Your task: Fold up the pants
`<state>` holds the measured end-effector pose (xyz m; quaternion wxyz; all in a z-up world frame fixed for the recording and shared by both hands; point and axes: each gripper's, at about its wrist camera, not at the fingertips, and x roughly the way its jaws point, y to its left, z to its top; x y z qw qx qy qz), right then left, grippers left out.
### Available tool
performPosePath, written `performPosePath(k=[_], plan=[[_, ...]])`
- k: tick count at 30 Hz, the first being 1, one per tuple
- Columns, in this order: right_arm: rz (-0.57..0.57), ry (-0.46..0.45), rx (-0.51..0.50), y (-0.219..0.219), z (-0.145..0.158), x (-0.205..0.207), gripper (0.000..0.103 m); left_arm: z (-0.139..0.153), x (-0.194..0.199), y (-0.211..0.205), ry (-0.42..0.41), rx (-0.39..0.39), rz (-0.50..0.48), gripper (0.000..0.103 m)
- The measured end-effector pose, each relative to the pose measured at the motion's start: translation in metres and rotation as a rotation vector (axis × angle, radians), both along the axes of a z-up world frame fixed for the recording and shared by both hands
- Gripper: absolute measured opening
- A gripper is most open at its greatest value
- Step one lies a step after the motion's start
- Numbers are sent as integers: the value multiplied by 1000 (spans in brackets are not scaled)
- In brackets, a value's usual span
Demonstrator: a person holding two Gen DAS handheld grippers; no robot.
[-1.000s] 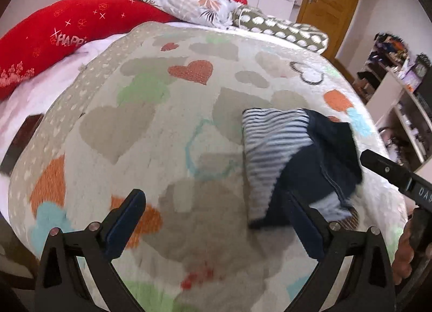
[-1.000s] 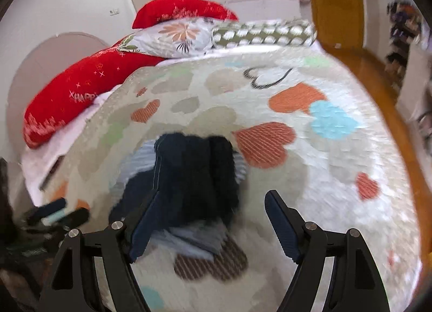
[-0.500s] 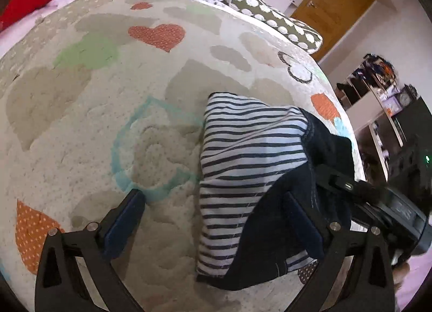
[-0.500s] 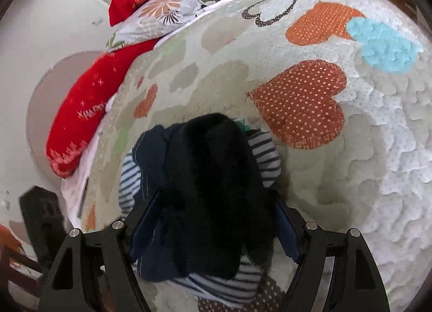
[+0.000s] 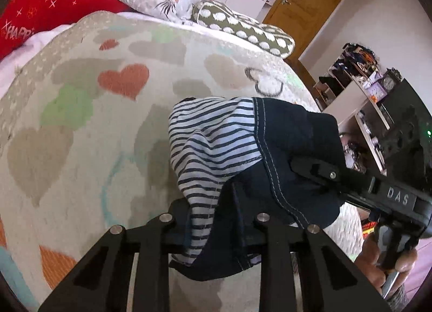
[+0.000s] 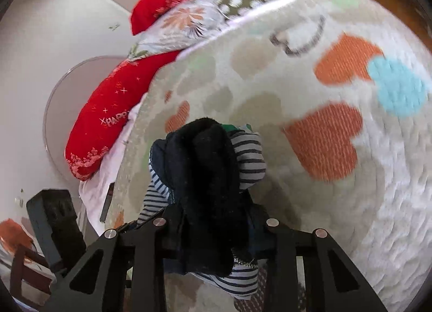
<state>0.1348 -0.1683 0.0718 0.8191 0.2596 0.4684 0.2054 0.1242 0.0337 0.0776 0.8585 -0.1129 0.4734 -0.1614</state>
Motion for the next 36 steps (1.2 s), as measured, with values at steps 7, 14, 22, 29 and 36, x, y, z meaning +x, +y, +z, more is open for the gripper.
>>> performPosePath(k=[7,14,22,29,36], plan=[[-38,-24,-96,5,9,49,37,-15,65,-5,27,47,61,31],[-68,-15,-351,6,-23,73,49,-52,63,23,74,38,108,62],[-139,-313,-556,26,42,31,48,-34,12,43,15,113,203,68],[-99,-6,-477,17,-27,72,47,-2,-47,34,-114,243,243,72],[-169,-207,-420,-11,27,-26,54,43,-105,19,-329,346,364,93]])
